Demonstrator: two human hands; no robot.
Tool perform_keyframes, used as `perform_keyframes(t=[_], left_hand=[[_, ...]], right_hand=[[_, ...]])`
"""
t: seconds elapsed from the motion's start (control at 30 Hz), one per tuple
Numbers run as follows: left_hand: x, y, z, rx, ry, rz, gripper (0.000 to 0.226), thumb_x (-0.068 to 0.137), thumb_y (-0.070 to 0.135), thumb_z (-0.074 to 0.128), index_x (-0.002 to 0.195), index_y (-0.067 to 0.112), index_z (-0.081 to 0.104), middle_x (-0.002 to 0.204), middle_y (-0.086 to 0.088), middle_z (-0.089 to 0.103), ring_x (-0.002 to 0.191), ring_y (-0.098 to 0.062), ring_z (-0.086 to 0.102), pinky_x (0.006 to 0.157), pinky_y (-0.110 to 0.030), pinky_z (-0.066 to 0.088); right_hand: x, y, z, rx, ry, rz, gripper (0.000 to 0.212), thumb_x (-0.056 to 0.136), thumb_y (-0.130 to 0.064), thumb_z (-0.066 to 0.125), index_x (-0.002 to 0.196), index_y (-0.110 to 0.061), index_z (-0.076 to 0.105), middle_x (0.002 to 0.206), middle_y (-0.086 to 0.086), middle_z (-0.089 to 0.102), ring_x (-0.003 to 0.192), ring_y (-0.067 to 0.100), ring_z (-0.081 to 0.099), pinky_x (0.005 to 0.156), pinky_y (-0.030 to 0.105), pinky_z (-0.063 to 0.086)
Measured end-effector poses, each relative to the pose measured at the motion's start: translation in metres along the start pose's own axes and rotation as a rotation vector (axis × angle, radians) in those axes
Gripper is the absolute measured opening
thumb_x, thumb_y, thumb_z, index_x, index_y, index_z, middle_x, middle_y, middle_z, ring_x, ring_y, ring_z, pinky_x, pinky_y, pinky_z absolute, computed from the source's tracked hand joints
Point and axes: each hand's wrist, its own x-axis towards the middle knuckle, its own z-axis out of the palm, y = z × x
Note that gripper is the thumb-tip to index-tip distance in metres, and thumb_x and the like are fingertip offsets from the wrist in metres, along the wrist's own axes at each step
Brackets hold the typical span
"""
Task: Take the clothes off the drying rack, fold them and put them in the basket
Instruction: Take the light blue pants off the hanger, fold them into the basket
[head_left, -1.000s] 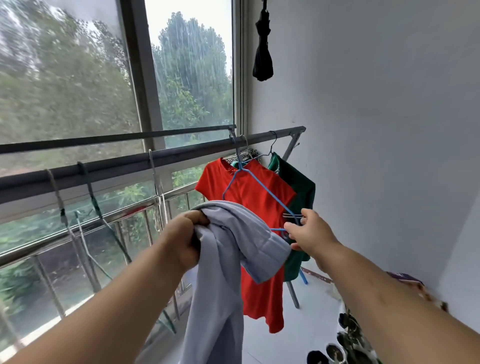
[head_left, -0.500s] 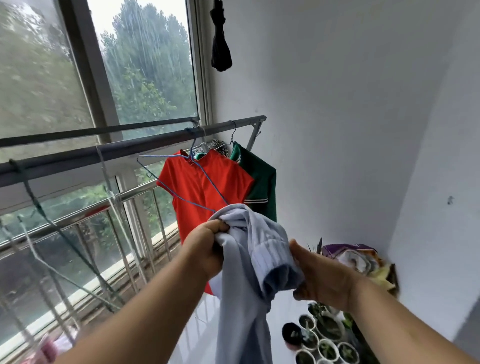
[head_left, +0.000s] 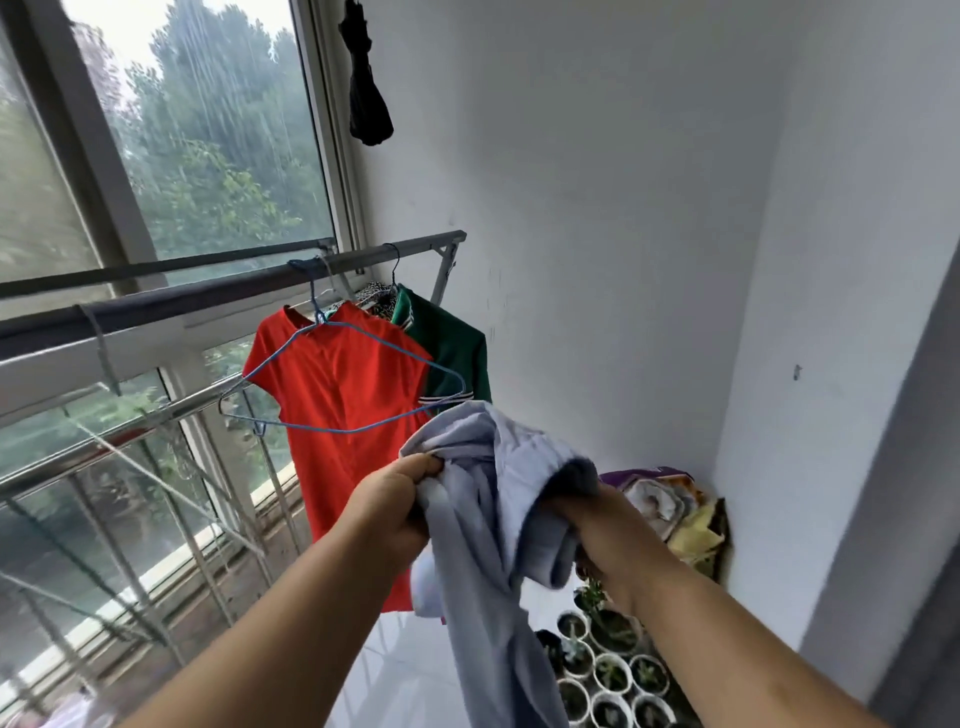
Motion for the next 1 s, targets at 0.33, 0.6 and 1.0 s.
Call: perform_keyframes(t=[0.33,0.6,1.0], left_hand=[[-0.054,0.002,0.021,0.657,-0.518,0.203,0.064,0.072,0.007,0.064,0.134,0.019,0.053,0.135,-0.004,0.059,0.127,-0.019,0.052,0.11,-0.04,0.039],[-0.045,-0.005,0.008,0.661,-0.386,0.331,0.022,0.077,0.005,0.075,0.097,0.014,0.074,0.098,-0.005,0.075,0.093,-0.02,0.068,0.078,-0.026,0.054],[0.006,0.129,-0.003,0.3,0.004,0.619,0.016,0.091,0.025,0.066,0.078,0.016,0.065,0.071,-0.009,0.065,0.066,-0.023,0.059,0.068,-0.036,0.05]], right_hand=[[0.005,-0.044,0.002,0.786,-0.119,0.156,0.023,0.097,-0.017,0.05,0.088,-0.001,0.066,0.07,0.012,0.066,0.06,0.019,0.066,0.053,0.027,0.057],[0.012,-0.071,0.013,0.93,-0.13,0.121,0.027,0.095,-0.013,0.051,0.073,-0.005,0.063,0.06,0.007,0.062,0.048,0.014,0.063,0.045,0.019,0.053],[0.044,-0.079,-0.002,0.206,0.221,0.005,0.016,0.081,0.011,0.058,0.09,0.0,0.064,0.08,0.017,0.064,0.064,0.025,0.061,0.063,0.032,0.052]])
